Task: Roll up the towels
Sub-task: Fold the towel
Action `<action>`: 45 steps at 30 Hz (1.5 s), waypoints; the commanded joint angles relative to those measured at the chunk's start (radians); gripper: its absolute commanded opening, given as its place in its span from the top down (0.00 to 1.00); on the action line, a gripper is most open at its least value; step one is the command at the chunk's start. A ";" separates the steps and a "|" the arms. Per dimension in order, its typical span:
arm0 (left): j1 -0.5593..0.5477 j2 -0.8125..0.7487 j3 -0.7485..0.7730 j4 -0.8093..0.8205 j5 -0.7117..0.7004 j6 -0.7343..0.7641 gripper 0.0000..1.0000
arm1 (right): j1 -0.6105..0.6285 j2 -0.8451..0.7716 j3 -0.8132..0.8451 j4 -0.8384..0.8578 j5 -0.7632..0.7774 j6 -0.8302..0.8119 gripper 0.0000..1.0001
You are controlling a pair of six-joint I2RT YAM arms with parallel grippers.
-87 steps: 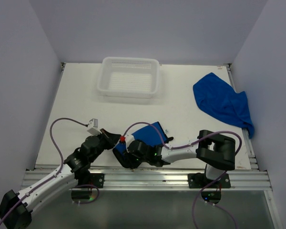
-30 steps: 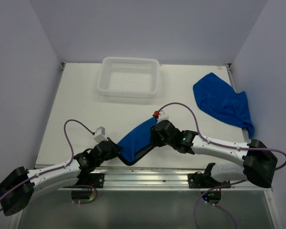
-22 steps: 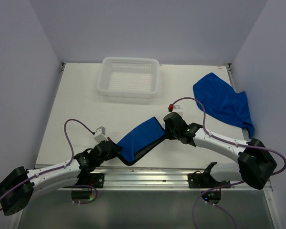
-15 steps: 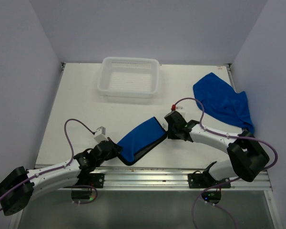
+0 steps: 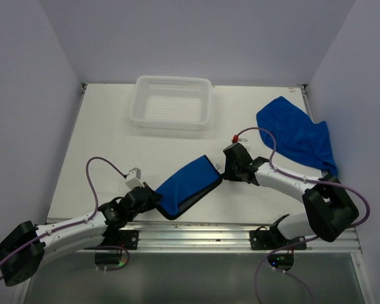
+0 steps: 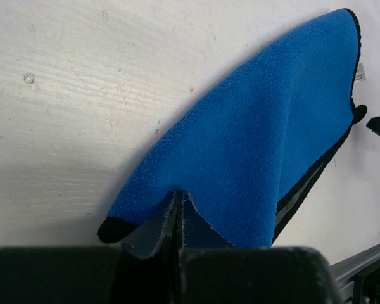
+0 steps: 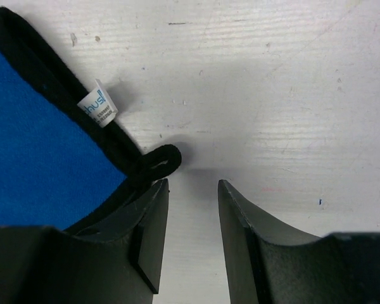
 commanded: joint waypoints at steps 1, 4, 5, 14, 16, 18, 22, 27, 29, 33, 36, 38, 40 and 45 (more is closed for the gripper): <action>-0.006 0.011 0.009 -0.051 -0.012 0.047 1.00 | -0.009 -0.027 0.038 0.044 -0.022 0.037 0.59; -0.006 0.008 0.008 -0.050 -0.011 0.047 1.00 | -0.022 -0.003 0.051 0.054 -0.020 0.061 0.59; -0.006 0.007 0.006 -0.048 -0.009 0.047 1.00 | -0.025 0.000 0.055 0.060 -0.023 0.065 0.58; -0.007 0.004 0.000 -0.045 -0.001 0.047 1.00 | -0.032 0.098 0.102 0.077 -0.025 0.080 0.54; -0.009 0.000 -0.001 -0.045 -0.001 0.047 1.00 | -0.032 0.115 0.107 0.077 -0.026 0.083 0.54; -0.009 0.000 -0.001 -0.045 -0.003 0.047 1.00 | -0.032 0.134 0.108 0.070 -0.031 0.086 0.54; -0.009 -0.001 -0.003 -0.043 -0.003 0.051 1.00 | -0.031 0.148 0.101 0.067 -0.034 0.092 0.55; -0.009 -0.001 -0.001 -0.043 -0.003 0.051 1.00 | -0.032 0.154 0.094 0.064 -0.031 0.095 0.73; -0.009 -0.001 -0.001 -0.043 -0.003 0.051 1.00 | -0.032 0.154 0.102 0.057 -0.022 0.094 0.79; -0.009 -0.001 -0.006 -0.040 -0.003 0.053 1.00 | -0.032 0.152 0.127 0.026 0.001 0.081 0.97; -0.009 0.002 -0.009 -0.033 0.002 0.051 1.00 | -0.032 0.154 0.148 0.008 0.014 0.069 1.00; -0.009 0.004 -0.011 -0.030 0.005 0.051 1.00 | -0.034 0.158 0.163 0.000 0.021 0.060 1.00; -0.010 0.002 -0.012 -0.028 0.009 0.051 1.00 | -0.033 0.158 0.177 -0.018 0.038 0.054 1.00; -0.012 0.002 -0.014 -0.028 0.009 0.055 1.00 | -0.049 0.163 0.205 -0.041 0.047 0.037 1.00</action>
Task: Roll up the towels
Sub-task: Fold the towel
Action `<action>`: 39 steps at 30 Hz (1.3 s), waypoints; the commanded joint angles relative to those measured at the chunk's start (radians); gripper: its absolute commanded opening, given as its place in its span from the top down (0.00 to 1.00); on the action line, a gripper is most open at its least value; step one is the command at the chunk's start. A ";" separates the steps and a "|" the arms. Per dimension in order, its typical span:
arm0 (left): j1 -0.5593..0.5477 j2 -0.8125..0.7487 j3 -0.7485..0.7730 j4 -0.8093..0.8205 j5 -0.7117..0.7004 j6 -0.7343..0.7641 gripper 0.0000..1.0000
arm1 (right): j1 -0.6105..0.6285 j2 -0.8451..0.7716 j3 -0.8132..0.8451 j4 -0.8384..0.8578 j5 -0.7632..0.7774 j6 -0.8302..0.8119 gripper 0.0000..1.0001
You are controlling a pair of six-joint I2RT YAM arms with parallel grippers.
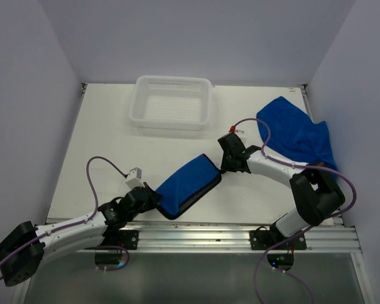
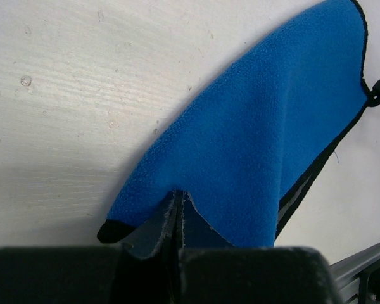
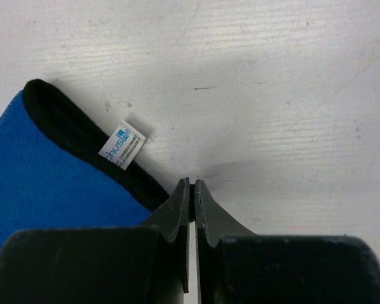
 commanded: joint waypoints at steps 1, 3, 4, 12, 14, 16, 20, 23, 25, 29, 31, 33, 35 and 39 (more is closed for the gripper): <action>-0.005 0.007 -0.015 -0.029 0.003 0.029 1.00 | -0.018 0.012 0.050 -0.034 0.048 -0.020 1.00; -0.005 0.007 -0.014 -0.029 0.003 0.029 1.00 | -0.025 0.015 0.053 -0.040 0.047 -0.020 1.00; -0.005 0.007 -0.014 -0.029 0.004 0.031 1.00 | -0.027 0.015 0.053 -0.037 0.042 -0.025 1.00; -0.005 0.000 -0.012 -0.033 0.003 0.031 1.00 | -0.042 0.041 0.064 -0.043 0.033 -0.040 1.00; -0.005 0.002 -0.012 -0.033 0.003 0.031 1.00 | -0.044 0.044 0.067 -0.047 0.036 -0.045 1.00; -0.005 0.000 -0.012 -0.033 0.003 0.031 1.00 | -0.045 0.047 0.067 -0.048 0.042 -0.045 1.00; -0.007 0.002 -0.011 -0.033 0.004 0.032 1.00 | -0.056 0.050 0.063 -0.045 0.047 -0.048 1.00; -0.005 0.004 -0.011 -0.033 0.004 0.032 1.00 | -0.065 0.058 0.063 -0.040 0.044 -0.051 1.00; -0.005 0.007 -0.009 -0.033 0.006 0.032 1.00 | -0.067 0.062 0.067 -0.036 0.034 -0.054 1.00; -0.005 0.008 -0.003 -0.035 0.003 0.039 1.00 | -0.070 0.067 0.080 -0.025 0.014 -0.068 0.93; -0.005 0.005 0.015 -0.044 0.006 0.058 1.00 | -0.071 0.066 0.099 -0.030 -0.010 -0.081 0.78; -0.007 0.004 0.026 -0.058 -0.001 0.071 1.00 | -0.070 0.050 0.121 -0.045 -0.022 -0.092 0.68; -0.007 0.002 0.037 -0.055 -0.002 0.084 1.00 | -0.071 0.032 0.130 -0.062 -0.029 -0.105 0.59; -0.007 0.005 0.048 -0.034 0.009 0.092 1.00 | -0.071 -0.049 0.158 -0.100 -0.016 -0.131 0.52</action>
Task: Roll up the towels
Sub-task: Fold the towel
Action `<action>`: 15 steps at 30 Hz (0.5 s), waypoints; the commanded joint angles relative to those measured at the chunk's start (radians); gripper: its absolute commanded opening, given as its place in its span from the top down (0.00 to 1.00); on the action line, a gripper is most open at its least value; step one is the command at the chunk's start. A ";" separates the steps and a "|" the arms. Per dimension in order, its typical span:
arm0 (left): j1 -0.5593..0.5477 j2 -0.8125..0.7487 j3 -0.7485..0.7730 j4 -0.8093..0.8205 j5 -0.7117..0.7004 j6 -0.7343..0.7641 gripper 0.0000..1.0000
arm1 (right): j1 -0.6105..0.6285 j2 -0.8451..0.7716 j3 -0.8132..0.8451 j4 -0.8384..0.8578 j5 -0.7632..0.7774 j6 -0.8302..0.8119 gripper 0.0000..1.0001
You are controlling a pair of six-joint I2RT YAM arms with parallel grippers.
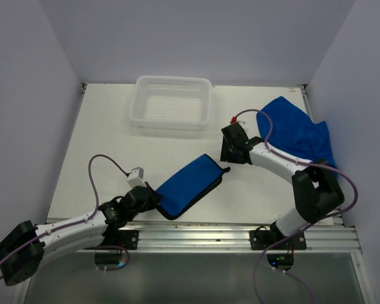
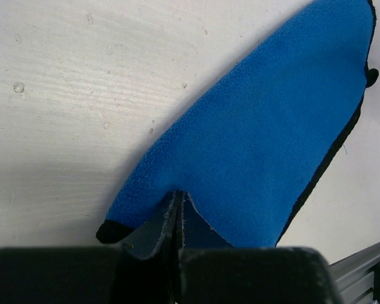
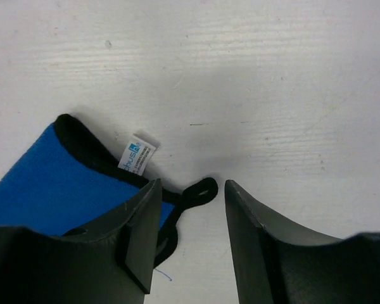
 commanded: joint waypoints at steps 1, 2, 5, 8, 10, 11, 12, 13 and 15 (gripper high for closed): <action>-0.005 0.009 0.039 -0.016 0.002 0.040 1.00 | -0.006 -0.105 0.050 -0.046 -0.003 -0.053 0.52; -0.005 0.015 0.042 -0.014 0.002 0.046 1.00 | -0.006 -0.121 0.046 -0.027 -0.026 -0.068 0.52; -0.005 0.032 0.072 -0.014 -0.004 0.066 1.00 | -0.003 -0.173 0.007 0.062 -0.125 -0.136 0.58; -0.005 0.044 0.116 -0.032 -0.019 0.094 1.00 | 0.014 -0.187 -0.028 0.117 -0.259 -0.182 0.67; -0.005 0.050 0.148 -0.037 -0.033 0.118 0.98 | 0.063 -0.163 -0.020 0.105 -0.259 -0.211 0.67; -0.005 0.052 0.159 -0.042 -0.038 0.124 0.98 | 0.080 -0.152 -0.016 0.102 -0.259 -0.222 0.65; -0.005 0.056 0.168 -0.046 -0.050 0.129 0.98 | 0.093 -0.141 -0.005 0.099 -0.256 -0.229 0.61; -0.005 0.058 0.186 -0.055 -0.055 0.135 0.98 | 0.110 -0.114 0.000 0.095 -0.250 -0.235 0.59; -0.005 0.070 0.205 -0.069 -0.064 0.134 0.98 | 0.113 -0.090 0.009 0.101 -0.252 -0.242 0.54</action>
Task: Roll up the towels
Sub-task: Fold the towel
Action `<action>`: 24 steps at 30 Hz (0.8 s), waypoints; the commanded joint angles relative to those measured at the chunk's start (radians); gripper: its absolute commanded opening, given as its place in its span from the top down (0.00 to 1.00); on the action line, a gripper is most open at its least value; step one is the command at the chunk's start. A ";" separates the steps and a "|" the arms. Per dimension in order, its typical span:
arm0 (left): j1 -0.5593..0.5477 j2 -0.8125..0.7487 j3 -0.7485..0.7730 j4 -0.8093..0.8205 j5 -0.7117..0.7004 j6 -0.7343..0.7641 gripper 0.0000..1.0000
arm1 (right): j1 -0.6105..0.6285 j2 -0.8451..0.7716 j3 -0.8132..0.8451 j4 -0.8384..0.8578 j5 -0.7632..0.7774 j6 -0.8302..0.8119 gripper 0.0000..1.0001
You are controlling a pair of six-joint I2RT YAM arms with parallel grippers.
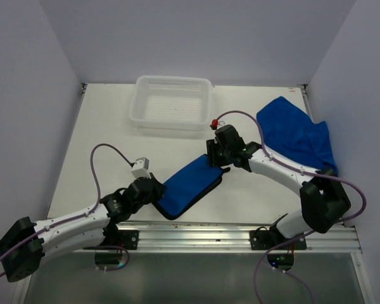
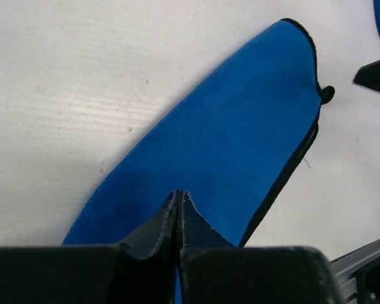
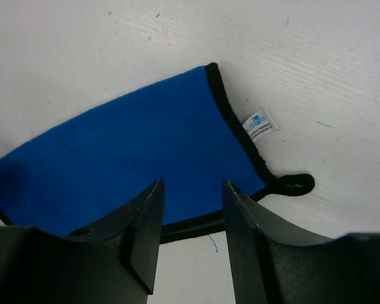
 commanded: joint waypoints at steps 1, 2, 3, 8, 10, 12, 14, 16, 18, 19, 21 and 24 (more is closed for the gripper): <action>-0.005 0.016 0.059 -0.031 -0.046 0.031 0.98 | 0.016 0.049 0.022 0.033 -0.047 -0.062 0.54; -0.005 0.018 0.061 -0.029 -0.046 0.027 0.98 | 0.018 0.066 0.024 0.039 -0.047 -0.072 0.56; -0.005 0.018 0.059 -0.029 -0.046 0.023 0.98 | 0.021 0.074 0.024 0.044 -0.058 -0.088 0.58; -0.005 0.041 0.044 -0.011 -0.031 -0.002 1.00 | 0.022 0.112 0.015 0.113 -0.101 -0.106 0.69; -0.005 0.054 0.041 -0.012 -0.028 -0.012 1.00 | 0.024 0.120 0.021 0.137 -0.110 -0.106 0.71; -0.005 0.068 0.036 -0.015 -0.028 -0.025 1.00 | 0.024 0.135 0.039 0.143 -0.101 -0.105 0.71; -0.007 0.059 0.027 -0.017 -0.029 -0.037 1.00 | 0.024 0.158 0.077 0.122 -0.089 -0.102 0.73; -0.008 0.047 0.010 -0.020 -0.032 -0.051 1.00 | 0.022 0.192 0.091 0.140 -0.096 -0.100 0.73; -0.010 0.030 -0.004 -0.029 -0.040 -0.060 1.00 | 0.022 0.215 0.105 0.151 -0.096 -0.097 0.75; -0.010 0.028 -0.008 -0.041 -0.043 -0.069 1.00 | 0.024 0.242 0.113 0.157 -0.092 -0.097 0.75; -0.010 0.022 -0.018 -0.055 -0.049 -0.078 1.00 | 0.024 0.276 0.133 0.153 -0.070 -0.097 0.75; -0.010 0.021 -0.025 -0.072 -0.054 -0.091 1.00 | 0.022 0.330 0.142 0.165 -0.055 -0.102 0.76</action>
